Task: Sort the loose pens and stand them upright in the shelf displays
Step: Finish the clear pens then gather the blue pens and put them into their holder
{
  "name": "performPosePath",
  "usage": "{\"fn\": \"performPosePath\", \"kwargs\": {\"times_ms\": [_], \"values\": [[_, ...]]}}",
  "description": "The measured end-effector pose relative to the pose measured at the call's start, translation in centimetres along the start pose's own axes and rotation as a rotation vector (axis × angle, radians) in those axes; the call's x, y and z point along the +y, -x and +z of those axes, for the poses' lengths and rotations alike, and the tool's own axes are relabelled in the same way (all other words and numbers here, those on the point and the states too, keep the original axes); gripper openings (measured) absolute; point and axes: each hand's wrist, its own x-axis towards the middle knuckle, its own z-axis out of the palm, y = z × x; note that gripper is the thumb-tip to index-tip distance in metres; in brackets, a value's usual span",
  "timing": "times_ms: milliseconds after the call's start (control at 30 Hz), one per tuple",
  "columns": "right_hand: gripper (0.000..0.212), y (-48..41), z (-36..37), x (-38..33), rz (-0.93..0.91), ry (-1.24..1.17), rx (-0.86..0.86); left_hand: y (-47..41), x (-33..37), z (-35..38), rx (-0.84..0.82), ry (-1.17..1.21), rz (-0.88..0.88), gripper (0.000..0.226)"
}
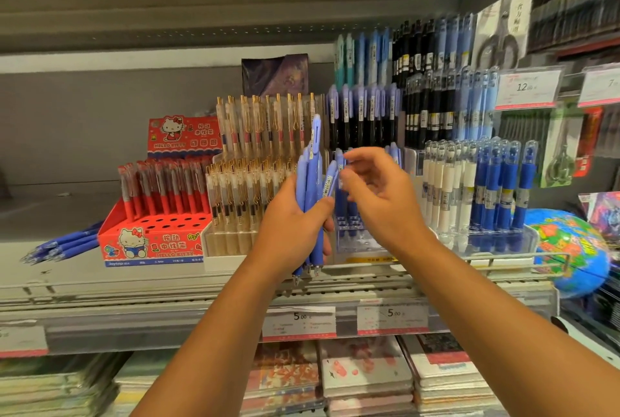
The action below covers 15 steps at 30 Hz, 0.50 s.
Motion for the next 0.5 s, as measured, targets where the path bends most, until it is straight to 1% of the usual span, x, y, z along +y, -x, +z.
{"fn": "performPosePath", "kwargs": {"times_ms": [67,100,167,267,367,433,500], "values": [[0.023,0.19,0.28,-0.1,0.012,-0.067,-0.124,0.0,0.11,-0.11,-0.014,-0.006,-0.01,0.032],[0.026,0.18,0.38,-0.11,0.01,-0.077,-0.157,0.01,0.16,-0.13,-0.022,-0.01,-0.017,0.033],[0.029,0.03,0.44,-0.13,0.023,-0.112,-0.167,0.08,0.26,-0.16,-0.036,0.003,-0.035,0.036],[0.029,-0.08,0.23,-0.17,0.068,-0.198,-0.135,0.13,0.31,0.04,-0.055,0.053,-0.05,0.042],[0.028,-0.18,-0.01,-0.42,0.093,-0.289,-0.093,0.15,0.41,0.15,-0.049,0.107,-0.057,0.042],[0.027,-0.34,-0.13,-0.73,0.096,-0.35,-0.031,0.14,0.45,0.15,-0.043,0.132,-0.058,0.038],[0.026,-0.55,-0.35,-1.0,0.085,-0.394,0.046,0.25,0.54,0.12,-0.031,0.133,-0.058,0.039]]}}
